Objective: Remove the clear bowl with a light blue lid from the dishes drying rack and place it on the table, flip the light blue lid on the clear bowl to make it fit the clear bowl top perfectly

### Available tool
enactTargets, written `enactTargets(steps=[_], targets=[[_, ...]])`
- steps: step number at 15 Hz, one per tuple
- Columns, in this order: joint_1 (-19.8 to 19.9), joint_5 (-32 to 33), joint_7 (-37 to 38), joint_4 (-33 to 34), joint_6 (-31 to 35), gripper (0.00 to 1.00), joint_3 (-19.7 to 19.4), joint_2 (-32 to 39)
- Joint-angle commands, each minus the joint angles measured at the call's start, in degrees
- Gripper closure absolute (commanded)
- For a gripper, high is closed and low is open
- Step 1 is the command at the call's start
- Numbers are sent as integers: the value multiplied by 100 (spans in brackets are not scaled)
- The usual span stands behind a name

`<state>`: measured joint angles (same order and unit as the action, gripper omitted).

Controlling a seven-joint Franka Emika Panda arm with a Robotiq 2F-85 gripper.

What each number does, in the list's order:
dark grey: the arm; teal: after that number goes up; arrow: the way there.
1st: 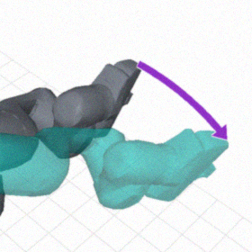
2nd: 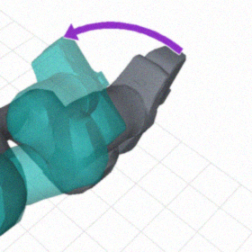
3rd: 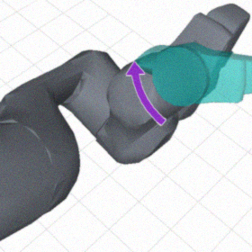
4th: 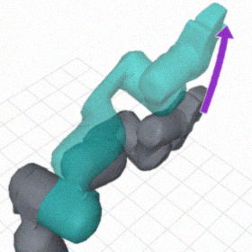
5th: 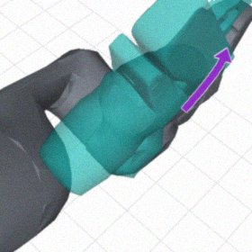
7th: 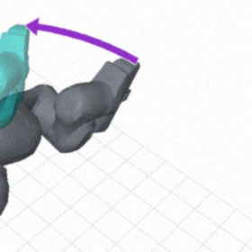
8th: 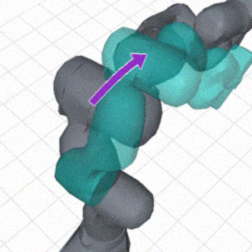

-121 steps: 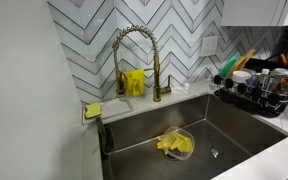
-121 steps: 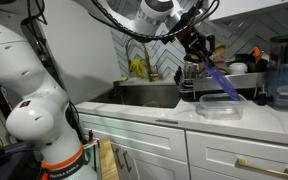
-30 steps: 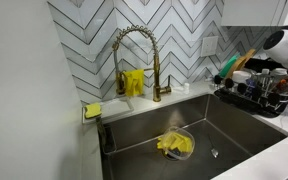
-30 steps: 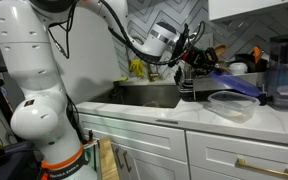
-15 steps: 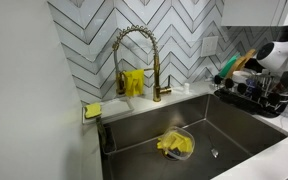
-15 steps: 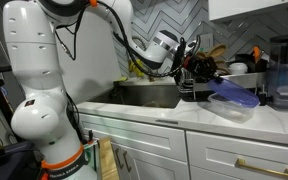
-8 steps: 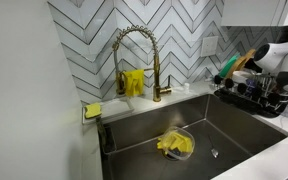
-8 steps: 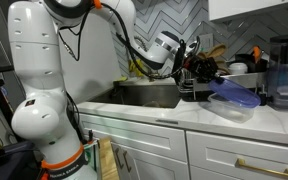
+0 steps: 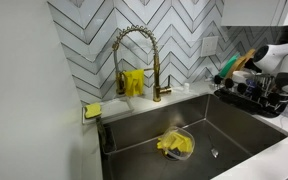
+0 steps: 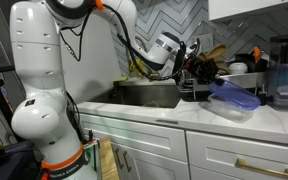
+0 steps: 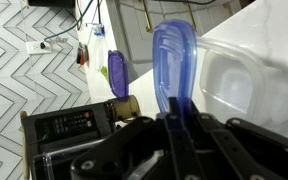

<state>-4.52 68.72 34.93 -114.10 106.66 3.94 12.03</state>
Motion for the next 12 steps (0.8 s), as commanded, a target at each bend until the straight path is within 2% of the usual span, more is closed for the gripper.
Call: enactTargets(steps=[1,6,12], targets=[[6,-98,86,-35,283,98,11,-14],[15,41,-54,-59,334,98,-8,29],[61,298,-304,-246,813,98,-29,-69]])
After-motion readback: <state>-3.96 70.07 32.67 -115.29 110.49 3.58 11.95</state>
